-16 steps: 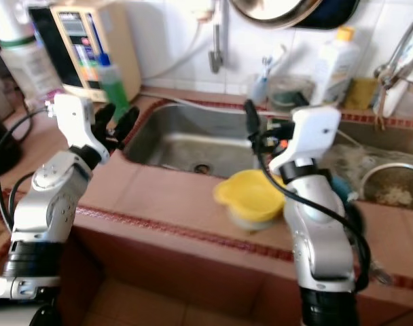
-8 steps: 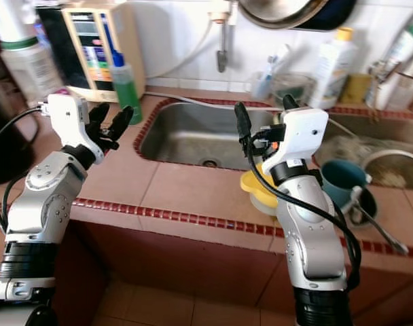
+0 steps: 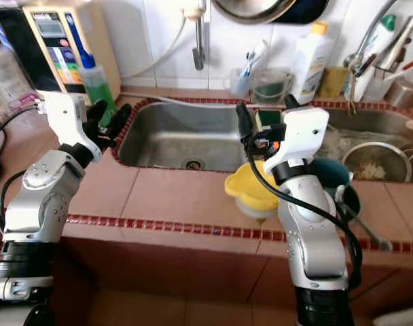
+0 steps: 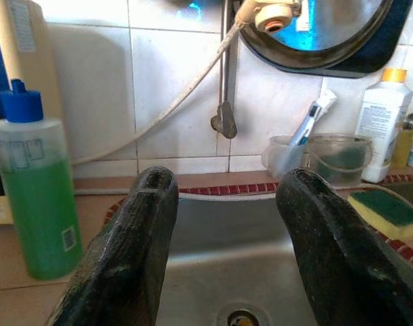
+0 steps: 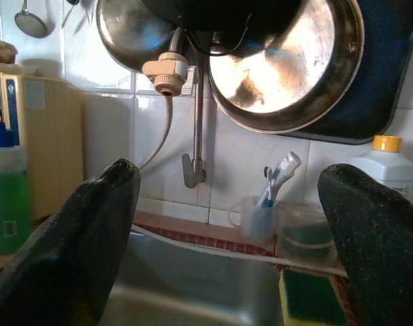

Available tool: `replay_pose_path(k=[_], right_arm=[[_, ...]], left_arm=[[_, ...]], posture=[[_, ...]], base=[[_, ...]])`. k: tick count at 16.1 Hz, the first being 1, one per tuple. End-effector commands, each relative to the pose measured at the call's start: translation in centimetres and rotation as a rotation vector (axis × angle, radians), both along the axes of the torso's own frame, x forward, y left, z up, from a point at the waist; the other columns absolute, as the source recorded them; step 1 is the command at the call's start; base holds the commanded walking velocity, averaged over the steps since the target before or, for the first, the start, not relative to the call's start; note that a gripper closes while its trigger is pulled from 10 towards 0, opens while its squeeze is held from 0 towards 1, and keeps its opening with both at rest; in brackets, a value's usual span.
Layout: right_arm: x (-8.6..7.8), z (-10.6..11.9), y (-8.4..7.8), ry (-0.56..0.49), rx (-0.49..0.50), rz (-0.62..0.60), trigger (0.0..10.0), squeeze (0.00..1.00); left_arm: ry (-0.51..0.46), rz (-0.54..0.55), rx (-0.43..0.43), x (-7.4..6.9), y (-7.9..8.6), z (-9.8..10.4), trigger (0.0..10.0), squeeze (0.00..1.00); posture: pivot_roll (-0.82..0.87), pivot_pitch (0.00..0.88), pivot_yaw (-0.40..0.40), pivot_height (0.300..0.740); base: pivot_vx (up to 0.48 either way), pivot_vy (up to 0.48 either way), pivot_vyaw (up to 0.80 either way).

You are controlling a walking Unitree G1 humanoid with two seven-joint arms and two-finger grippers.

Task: Kitchen organization

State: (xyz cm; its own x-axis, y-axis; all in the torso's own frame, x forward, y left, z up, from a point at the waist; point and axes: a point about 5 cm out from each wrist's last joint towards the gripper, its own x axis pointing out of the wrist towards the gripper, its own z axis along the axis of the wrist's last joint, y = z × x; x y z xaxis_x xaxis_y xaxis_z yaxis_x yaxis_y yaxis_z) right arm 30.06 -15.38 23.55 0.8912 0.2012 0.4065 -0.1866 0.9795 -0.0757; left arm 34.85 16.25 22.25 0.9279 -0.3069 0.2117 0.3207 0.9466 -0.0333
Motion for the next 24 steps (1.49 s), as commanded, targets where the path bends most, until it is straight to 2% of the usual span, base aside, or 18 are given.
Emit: replay_pose_path(k=[1, 4, 8, 9, 11, 12, 13, 14, 15, 18, 22, 24], right_arm=[[0.1, 0.3, -0.1, -0.014, -0.006, 0.000, 10.0, 0.00], [0.1, 0.4, -0.2, -0.014, -0.013, 0.000, 10.0, 0.00], [0.3, 0.0, -0.2, 0.004, -0.035, -0.005, 10.0, 0.00], [0.3, -0.2, -0.3, 0.015, -0.042, -0.014, 10.0, 0.00], [0.6, -0.9, -0.7, 0.062, -0.064, -0.048, 10.0, 0.00], [0.6, -1.0, -0.7, 0.066, -0.066, -0.051, 10.0, 0.00], [0.6, -1.5, -0.7, 0.079, -0.081, -0.050, 10.0, 0.00], [0.4, -1.6, -0.5, 0.070, -0.089, -0.042, 10.0, 0.00], [0.0, -1.7, -0.4, 0.053, -0.095, -0.036, 10.0, 0.00], [-0.7, -3.0, -0.7, 0.107, -0.087, -0.158, 10.0, 0.00], [-1.0, -4.3, -0.6, 0.168, -0.070, -0.247, 10.0, 0.00], [-1.2, -4.2, 0.2, 0.141, -0.080, -0.181, 10.0, 0.00]], left_arm=[[-0.020, 0.005, -0.005, -0.2, 0.2, 0.4, 10.0, 0.00], [-0.028, -0.002, -0.035, -0.2, 0.1, 0.4, 10.0, 0.00], [-0.026, -0.015, -0.013, -0.4, 0.3, 0.4, 10.0, 0.00], [-0.022, -0.035, 0.011, -0.4, 0.3, 0.3, 10.0, 0.00], [0.011, -0.082, 0.119, -0.6, 0.1, -0.4, 10.0, 0.00], [0.015, -0.086, 0.133, -0.6, 0.1, -0.5, 10.0, 0.00], [0.061, -0.110, 0.172, -0.6, -0.1, -1.1, 10.0, 0.00], [0.077, -0.129, 0.172, -0.6, -0.3, -1.4, 10.0, 0.00], [0.064, -0.162, 0.202, -0.9, -0.6, -1.5, 10.0, 0.00], [0.112, -0.276, 0.262, -1.4, -1.7, -2.6, 10.0, 0.00], [0.112, -0.323, 0.271, -1.4, -3.0, -2.8, 10.0, 0.00], [0.090, -0.320, 0.233, -1.4, -3.5, -2.6, 10.0, 0.00]], posture=[[-0.18, 0.010, 0.044, 0.740], [-0.18, 0.013, 0.039, 0.740], [-0.17, 0.016, 0.035, 0.740], [-0.17, 0.018, 0.034, 0.740], [-0.17, 0.020, 0.035, 0.740], [-0.17, 0.020, 0.035, 0.740], [-0.17, 0.023, 0.036, 0.740], [-0.17, 0.024, 0.037, 0.740], [-0.17, 0.026, 0.037, 0.740], [-0.18, 0.030, 0.042, 0.740], [-0.20, 0.026, 0.051, 0.740], [-0.20, 0.021, 0.052, 0.740]], base=[[0.000, 0.000, 0.00], [0.000, 0.000, 0.00], [0.000, 0.000, 0.00], [0.000, 0.000, 0.00], [0.000, 0.000, 0.00], [0.000, 0.000, 0.00], [0.000, 0.000, 0.00], [0.000, 0.000, 0.00], [0.000, 0.000, 0.00], [0.000, 0.000, 0.00], [0.000, 0.000, 0.00], [0.000, 0.000, 0.00]])
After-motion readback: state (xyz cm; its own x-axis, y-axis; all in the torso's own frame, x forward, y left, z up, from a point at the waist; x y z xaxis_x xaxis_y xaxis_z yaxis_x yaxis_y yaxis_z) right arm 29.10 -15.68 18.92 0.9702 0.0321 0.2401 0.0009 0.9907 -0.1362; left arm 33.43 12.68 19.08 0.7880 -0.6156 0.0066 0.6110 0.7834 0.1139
